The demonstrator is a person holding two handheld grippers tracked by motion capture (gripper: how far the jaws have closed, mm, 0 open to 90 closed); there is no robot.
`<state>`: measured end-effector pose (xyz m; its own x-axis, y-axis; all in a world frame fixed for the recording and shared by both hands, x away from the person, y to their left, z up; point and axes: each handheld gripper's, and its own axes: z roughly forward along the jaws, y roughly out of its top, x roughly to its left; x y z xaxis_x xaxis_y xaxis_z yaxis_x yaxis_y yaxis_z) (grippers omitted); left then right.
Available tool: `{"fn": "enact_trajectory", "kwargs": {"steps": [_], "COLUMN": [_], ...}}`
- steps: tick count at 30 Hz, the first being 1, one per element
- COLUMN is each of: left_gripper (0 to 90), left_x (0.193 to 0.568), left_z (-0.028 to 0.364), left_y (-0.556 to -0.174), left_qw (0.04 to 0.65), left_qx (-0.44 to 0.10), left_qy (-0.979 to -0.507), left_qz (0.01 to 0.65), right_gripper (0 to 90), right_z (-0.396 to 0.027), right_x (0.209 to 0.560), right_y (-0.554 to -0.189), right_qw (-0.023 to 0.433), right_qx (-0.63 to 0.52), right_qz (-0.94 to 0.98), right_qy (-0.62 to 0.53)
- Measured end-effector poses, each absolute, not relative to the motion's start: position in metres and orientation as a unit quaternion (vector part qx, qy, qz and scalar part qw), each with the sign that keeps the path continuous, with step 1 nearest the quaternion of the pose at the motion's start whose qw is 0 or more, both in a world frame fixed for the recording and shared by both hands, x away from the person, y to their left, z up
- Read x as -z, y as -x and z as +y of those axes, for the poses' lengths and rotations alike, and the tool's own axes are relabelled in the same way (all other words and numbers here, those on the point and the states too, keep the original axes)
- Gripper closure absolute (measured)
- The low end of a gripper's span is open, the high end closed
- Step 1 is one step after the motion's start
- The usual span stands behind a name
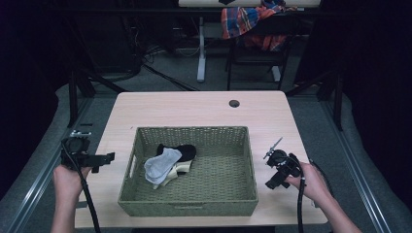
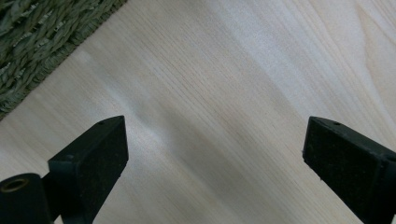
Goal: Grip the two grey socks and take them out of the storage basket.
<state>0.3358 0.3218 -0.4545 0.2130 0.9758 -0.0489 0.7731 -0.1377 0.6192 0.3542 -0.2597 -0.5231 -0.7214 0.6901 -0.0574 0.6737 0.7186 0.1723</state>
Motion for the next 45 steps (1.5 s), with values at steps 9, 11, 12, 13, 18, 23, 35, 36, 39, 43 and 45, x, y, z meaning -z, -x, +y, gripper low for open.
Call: {"fn": "enact_trajectory", "kwargs": {"steps": [9,11,12,13,18,23,35,36,39,43,45], "left_gripper": [0.0,0.0,0.0,0.0,0.0,0.0,0.0,0.0,0.0,0.0,0.0], "left_x": [0.436,0.433,0.431,0.430,0.424,0.421,0.422,0.423,0.426,0.429,0.431], "left_z": [0.306,0.301,0.298,0.295,0.281,0.269,0.247,0.245,0.237,0.228,0.223], "left_y": [-0.335,-0.334,-0.334,-0.334,-0.334,-0.334,-0.339,-0.340,-0.343,-0.347,-0.350], "left_qw": [0.286,0.290,0.292,0.292,0.296,0.296,0.294,0.293,0.293,0.287,0.286], "left_qx": [-0.196,-0.199,-0.199,-0.200,-0.203,-0.204,-0.196,-0.197,-0.190,-0.182,-0.179], "left_qy": [-0.743,-0.744,-0.747,-0.750,-0.760,-0.771,-0.789,-0.789,-0.795,-0.804,-0.808], "left_qz": [0.573,0.568,0.563,0.560,0.542,0.526,0.503,0.502,0.497,0.488,0.483], "right_gripper": [6.4,6.4,6.4,6.4,6.4,6.4,6.4,6.4,6.4,6.4,6.4], "right_z": [-0.259,-0.259,-0.259,-0.259,-0.259,-0.260,-0.260,-0.260,-0.260,-0.259,-0.260], "right_x": [0.525,0.525,0.524,0.524,0.523,0.522,0.522,0.522,0.522,0.522,0.522], "right_y": [-0.354,-0.354,-0.354,-0.354,-0.354,-0.354,-0.354,-0.354,-0.354,-0.354,-0.354], "right_qw": [0.054,0.054,0.055,0.055,0.060,0.061,0.059,0.058,0.057,0.058,0.058], "right_qx": [-0.074,-0.073,-0.073,-0.073,-0.070,-0.072,-0.073,-0.071,-0.071,-0.070,-0.070], "right_qz": [0.923,0.924,0.924,0.924,0.925,0.924,0.924,0.925,0.925,0.925,0.925], "right_qy": [-0.373,-0.373,-0.372,-0.372,-0.369,-0.371,-0.371,-0.369,-0.370,-0.369,-0.369]}}
